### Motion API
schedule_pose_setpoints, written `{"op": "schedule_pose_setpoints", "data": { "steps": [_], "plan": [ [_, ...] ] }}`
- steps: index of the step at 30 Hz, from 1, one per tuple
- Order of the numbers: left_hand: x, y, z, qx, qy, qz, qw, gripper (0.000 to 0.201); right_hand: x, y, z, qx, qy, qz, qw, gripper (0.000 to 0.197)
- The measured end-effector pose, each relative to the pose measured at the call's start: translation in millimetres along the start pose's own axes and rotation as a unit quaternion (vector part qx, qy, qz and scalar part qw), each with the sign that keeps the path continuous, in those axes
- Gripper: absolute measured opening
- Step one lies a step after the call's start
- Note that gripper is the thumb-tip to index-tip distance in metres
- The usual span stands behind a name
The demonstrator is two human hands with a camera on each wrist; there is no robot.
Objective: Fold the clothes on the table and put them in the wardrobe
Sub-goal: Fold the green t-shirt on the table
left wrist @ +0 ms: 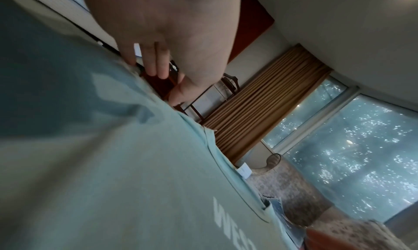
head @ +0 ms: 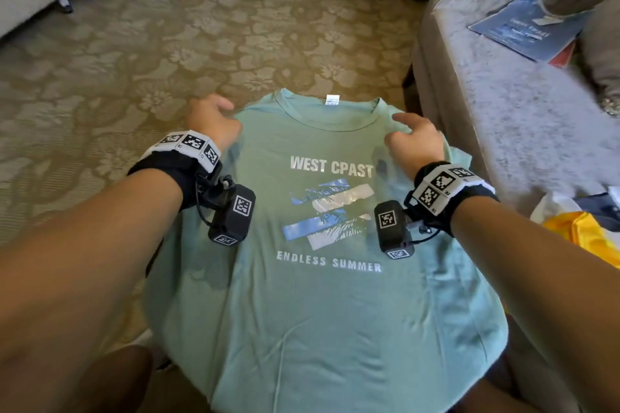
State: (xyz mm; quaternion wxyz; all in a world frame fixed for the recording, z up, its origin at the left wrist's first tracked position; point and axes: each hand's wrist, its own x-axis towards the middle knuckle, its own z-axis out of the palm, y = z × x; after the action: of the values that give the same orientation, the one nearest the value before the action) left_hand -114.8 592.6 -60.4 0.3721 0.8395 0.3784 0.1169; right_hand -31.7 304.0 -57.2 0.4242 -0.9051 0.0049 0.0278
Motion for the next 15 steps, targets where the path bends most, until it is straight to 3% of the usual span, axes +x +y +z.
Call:
{"op": "schedule_pose_setpoints", "data": {
  "steps": [3,5,7,8,9,10,11,13,15],
  "plan": [
    [-18,-17,-38,0.048,-0.047,-0.074,0.995,0.035,-12,-13,5,-0.02,-0.049,-0.012,0.999,0.044],
    [-33,-30,-55,0.041,-0.109,-0.122,0.986,0.01,-22,-21,13,-0.049,-0.094,-0.028,0.994,0.044],
    [-43,-48,-62,-0.002,-0.157,-0.167,0.973,0.021,-34,-29,27,-0.063,-0.137,-0.045,0.988,0.045],
    [-46,-59,-64,-0.038,-0.179,-0.19,0.965,0.031,-40,-34,35,-0.063,-0.153,-0.051,0.985,0.045],
    [-34,-79,-61,-0.059,-0.203,-0.205,0.956,0.054,-47,-39,45,-0.062,-0.167,-0.057,0.982,0.045],
    [-16,-105,-52,-0.072,-0.201,-0.209,0.954,0.084,-54,-44,56,-0.06,-0.178,-0.066,0.98,0.045],
    [1,-133,-45,-0.081,-0.193,-0.213,0.954,0.103,-61,-51,67,-0.062,-0.185,-0.076,0.978,0.045],
    [18,-159,-36,-0.127,-0.175,-0.206,0.954,0.088,-72,-64,89,-0.076,-0.196,-0.103,0.972,0.045],
    [-26,-114,-62,-0.176,-0.171,-0.198,0.949,0.068,-83,-78,108,-0.101,-0.212,-0.135,0.963,0.047]
  ]
}}
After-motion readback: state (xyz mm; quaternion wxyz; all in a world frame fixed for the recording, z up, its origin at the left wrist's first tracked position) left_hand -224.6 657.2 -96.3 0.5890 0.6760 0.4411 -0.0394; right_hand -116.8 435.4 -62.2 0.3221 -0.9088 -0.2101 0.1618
